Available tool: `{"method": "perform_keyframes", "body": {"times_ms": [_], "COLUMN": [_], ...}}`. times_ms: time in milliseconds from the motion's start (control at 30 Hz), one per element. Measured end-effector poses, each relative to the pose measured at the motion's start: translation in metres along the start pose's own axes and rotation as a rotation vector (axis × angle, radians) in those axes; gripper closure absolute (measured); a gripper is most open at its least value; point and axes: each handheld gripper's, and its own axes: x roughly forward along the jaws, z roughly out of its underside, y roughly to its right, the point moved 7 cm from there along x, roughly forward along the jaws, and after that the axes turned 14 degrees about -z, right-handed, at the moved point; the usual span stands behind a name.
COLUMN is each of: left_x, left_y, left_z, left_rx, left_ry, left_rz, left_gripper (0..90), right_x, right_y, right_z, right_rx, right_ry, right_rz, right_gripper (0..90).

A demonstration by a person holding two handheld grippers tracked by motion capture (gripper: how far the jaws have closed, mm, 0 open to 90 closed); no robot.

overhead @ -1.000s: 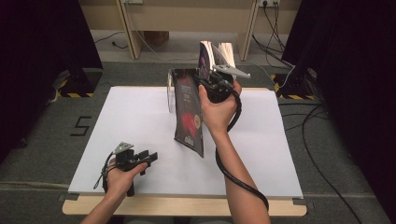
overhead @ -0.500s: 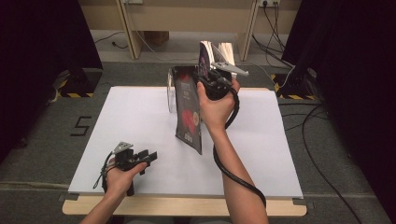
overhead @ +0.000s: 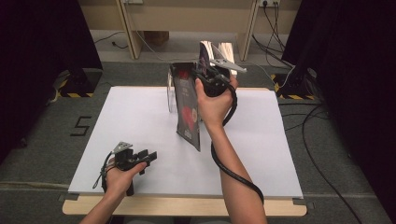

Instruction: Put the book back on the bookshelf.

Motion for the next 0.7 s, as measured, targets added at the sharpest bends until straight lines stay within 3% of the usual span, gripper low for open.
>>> {"method": "perform_keyframes", "body": {"times_ms": [700], "left_x": [0.0006], "left_y": [0.0005], "left_z": [0.0006], "left_rx": [0.002], "left_ry": [-0.002], "left_rz": [0.002], "left_gripper": [50.7], "right_x": [0.0057], "right_y": [0.0016], "right_z": [-0.0048], "right_rx": [-0.002], "right_ry": [0.022], "right_rz": [0.003], "right_gripper": [87.6]}}
